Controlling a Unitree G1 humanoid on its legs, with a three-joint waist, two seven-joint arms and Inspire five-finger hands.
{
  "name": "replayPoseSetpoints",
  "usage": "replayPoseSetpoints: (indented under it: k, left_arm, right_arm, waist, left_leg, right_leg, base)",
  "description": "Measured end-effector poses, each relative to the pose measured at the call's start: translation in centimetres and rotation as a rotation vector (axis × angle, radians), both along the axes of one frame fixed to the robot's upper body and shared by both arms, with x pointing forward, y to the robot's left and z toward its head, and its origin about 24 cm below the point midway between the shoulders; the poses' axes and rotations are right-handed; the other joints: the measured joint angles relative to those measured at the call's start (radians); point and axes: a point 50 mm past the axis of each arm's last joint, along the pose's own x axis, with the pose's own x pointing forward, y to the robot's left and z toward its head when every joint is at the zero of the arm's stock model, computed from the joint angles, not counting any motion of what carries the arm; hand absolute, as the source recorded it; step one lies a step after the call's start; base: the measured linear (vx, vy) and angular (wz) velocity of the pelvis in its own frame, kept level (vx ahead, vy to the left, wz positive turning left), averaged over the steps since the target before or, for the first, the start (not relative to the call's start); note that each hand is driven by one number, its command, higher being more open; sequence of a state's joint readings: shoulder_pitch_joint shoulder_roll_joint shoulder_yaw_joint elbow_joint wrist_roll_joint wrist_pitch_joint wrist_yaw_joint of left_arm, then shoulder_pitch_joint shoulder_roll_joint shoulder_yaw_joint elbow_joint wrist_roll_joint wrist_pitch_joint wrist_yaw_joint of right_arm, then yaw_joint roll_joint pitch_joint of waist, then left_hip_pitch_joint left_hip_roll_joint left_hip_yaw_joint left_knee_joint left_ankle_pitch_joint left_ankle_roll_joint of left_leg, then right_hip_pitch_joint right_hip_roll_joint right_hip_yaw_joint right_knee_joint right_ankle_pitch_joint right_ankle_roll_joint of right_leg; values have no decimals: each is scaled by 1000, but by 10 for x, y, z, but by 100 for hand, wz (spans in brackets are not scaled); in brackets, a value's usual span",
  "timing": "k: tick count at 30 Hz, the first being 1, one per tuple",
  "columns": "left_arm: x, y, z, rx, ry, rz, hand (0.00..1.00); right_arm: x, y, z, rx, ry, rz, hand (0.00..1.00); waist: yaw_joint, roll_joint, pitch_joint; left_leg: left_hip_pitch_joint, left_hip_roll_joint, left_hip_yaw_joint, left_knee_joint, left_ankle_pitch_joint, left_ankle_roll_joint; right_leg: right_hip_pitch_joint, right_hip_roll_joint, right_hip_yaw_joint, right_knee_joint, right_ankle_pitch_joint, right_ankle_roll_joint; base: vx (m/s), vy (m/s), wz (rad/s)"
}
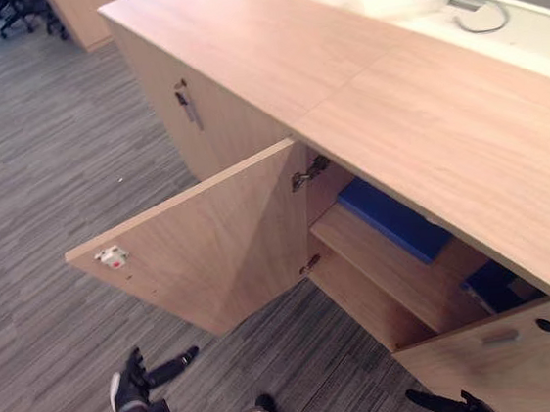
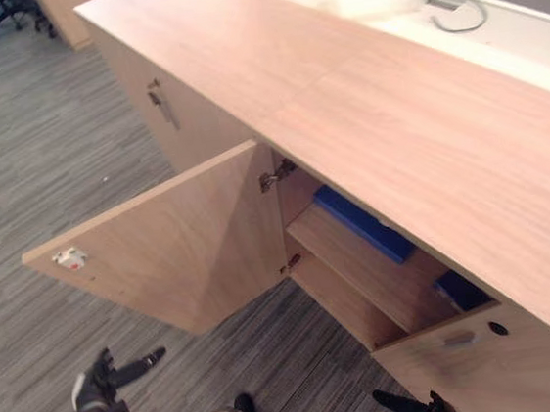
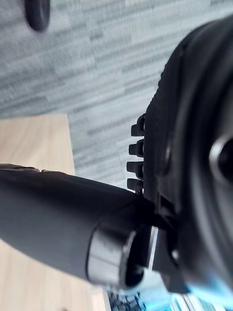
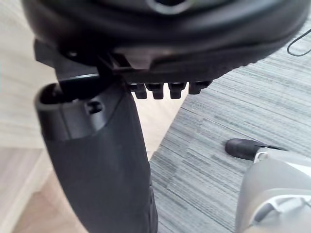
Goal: Walk over to the cabinet, pick up the folder, carry it to the office cabinet, place the folder inside the office cabinet, then close the office cabinet door
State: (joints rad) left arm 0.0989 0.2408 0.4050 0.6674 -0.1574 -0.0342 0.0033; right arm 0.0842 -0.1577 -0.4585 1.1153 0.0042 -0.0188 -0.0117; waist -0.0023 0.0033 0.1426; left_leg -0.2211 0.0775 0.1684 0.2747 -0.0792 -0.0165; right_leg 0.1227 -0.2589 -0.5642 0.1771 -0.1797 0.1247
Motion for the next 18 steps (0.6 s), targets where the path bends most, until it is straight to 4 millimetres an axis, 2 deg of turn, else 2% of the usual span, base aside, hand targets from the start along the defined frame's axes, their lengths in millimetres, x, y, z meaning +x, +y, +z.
replayPoseSetpoints:
  k: [2,4,6,8,13,18]
  left_arm:
    - [4,-3,5,2,-33,-19,100]
    - [1,-7,1,-23,-34,-20,100]
    - [-8,-16,-6,-47,1,-44,100]
    - [-9,-21,-9,-52,11,-66,100]
    - [-8,-29,-12,-64,25,-110,100]
    - [-1,-36,-8,-61,6,-157,100]
  right_arm:
    - [-4,1,-1,9,10,-23,100]
    - [-5,3,-2,19,11,-35,100]
    - [-4,4,-2,18,3,-37,100]
    - [-5,7,-4,31,2,-46,100]
    - [-9,28,-9,90,5,-71,100]
    - [-6,27,-9,83,8,-28,100]
  waist:
    - [-3,34,2]
    - [-1,65,-7]
    - [-4,99,-26]
    - [-5,98,-26]
    - [-9,58,-26]
    - [-14,59,-27]
  left_leg:
    - [33,-8,-15,-73,21,-17]
    - [97,-12,-15,-195,81,-21]
    - [145,-5,-9,-309,139,-22]
    - [171,-8,0,-356,163,-21]
    - [185,-8,36,-364,169,-18]
    - [186,-4,67,-369,177,-19]
  right_leg:
    - [-15,-9,-8,47,12,11]
    - [-23,-17,-3,74,48,7]
    - [-39,-2,15,73,91,0]
    - [-37,0,27,66,101,2]
    - [-33,15,68,12,125,3]
    - [-29,29,94,-37,122,0]
  base:
    - [0,115,33]
    - [0,113,2]
    - [17,61,-12]
    - [6,37,-17]
    - [-31,8,-22]
    - [-48,-33,-19]
